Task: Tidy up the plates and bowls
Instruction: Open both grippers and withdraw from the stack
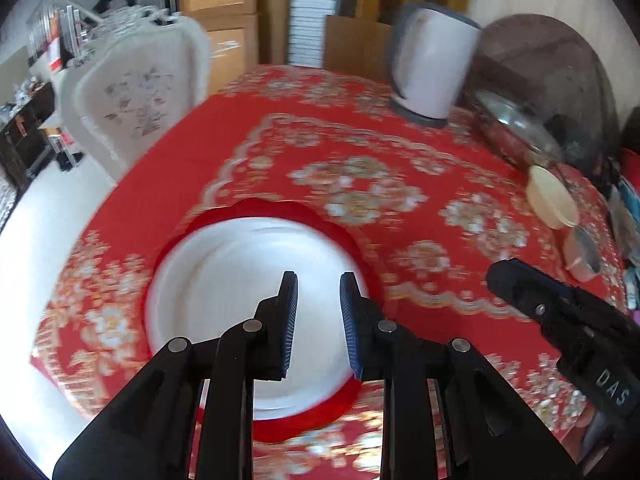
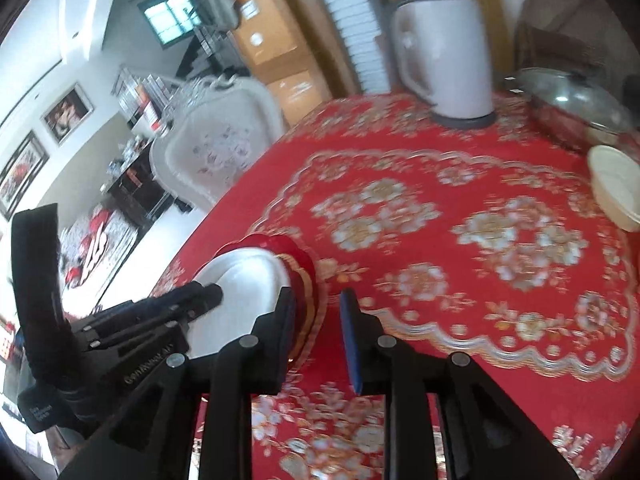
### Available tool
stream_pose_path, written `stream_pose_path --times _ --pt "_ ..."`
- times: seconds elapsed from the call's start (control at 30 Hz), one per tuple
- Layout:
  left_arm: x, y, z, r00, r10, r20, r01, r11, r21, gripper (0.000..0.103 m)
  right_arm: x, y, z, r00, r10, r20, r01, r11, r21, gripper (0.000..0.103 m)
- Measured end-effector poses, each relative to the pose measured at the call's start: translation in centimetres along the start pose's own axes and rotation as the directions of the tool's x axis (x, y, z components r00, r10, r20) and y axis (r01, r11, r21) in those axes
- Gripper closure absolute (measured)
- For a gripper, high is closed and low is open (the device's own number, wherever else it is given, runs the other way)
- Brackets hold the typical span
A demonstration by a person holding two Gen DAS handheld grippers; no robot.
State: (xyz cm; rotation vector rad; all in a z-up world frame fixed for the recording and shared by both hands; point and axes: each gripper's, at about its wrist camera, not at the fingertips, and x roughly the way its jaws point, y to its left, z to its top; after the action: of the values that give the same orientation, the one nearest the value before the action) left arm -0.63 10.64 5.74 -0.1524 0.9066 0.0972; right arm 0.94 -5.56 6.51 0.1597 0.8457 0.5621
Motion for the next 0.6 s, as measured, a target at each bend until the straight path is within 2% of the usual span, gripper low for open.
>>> stream_pose_path --times 0.2,0.33,0.6 --pt "1.0 -6.3 0.4 0.996 -0.085 0.013 0.083 0.994 0.07 0.082 -2.6 -4.3 -0.5 0.996 -0.077 0.034 0.075 0.996 0.056 0.08" --pt "1.4 -9.7 0.7 0.993 -0.104 0.047 0.098 0.988 0.123 0.082 -4.4 -7.6 -1.1 0.992 -0.118 0.053 0.111 0.987 0.118 0.07" --pt "4.0 -15.3 0.9 0.988 -0.15 0.026 0.142 0.968 0.206 0.082 -7.3 -13.5 -2.1 0.98 -0.187 0.07 0.168 0.962 0.216 0.069"
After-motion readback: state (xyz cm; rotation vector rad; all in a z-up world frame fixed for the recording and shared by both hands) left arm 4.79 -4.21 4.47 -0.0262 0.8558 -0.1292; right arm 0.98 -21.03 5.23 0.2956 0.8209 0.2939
